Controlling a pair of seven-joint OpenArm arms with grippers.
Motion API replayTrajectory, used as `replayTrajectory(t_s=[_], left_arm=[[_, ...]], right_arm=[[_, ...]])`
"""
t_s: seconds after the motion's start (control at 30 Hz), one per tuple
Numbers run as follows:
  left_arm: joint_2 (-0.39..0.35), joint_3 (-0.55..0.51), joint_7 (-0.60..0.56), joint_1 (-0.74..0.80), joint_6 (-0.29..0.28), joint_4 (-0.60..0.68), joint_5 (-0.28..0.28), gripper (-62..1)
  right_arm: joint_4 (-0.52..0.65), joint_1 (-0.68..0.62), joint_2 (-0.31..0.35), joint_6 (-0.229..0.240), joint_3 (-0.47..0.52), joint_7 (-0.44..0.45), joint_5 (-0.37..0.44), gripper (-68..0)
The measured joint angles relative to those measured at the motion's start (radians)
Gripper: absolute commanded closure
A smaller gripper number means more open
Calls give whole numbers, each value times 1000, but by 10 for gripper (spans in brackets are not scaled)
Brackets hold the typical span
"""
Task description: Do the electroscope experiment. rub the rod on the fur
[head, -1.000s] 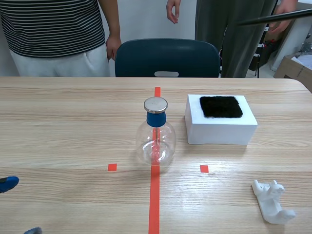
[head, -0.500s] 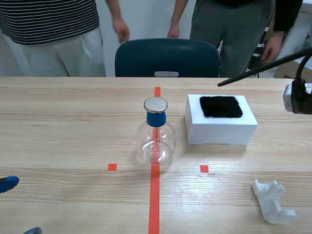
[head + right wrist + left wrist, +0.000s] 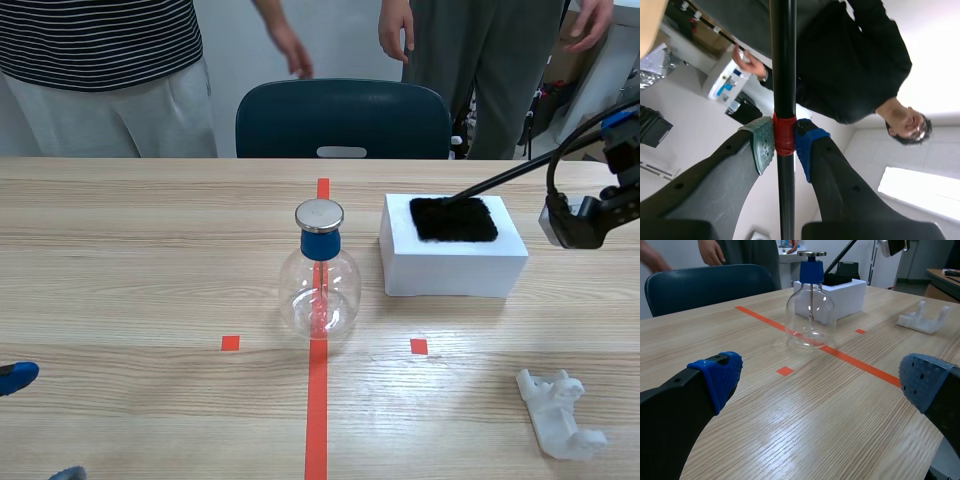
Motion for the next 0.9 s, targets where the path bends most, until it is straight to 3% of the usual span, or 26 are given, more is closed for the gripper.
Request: replayTrajectory(t_s=[0.43, 0.9], left_arm=[[0, 0, 0, 0, 0, 0, 0, -623], [0, 0, 0, 0, 0, 0, 0, -623]], right_arm=[[3, 31, 67, -4, -69, 10, -6, 0], [4, 46, 70, -3, -76, 37, 0, 0]])
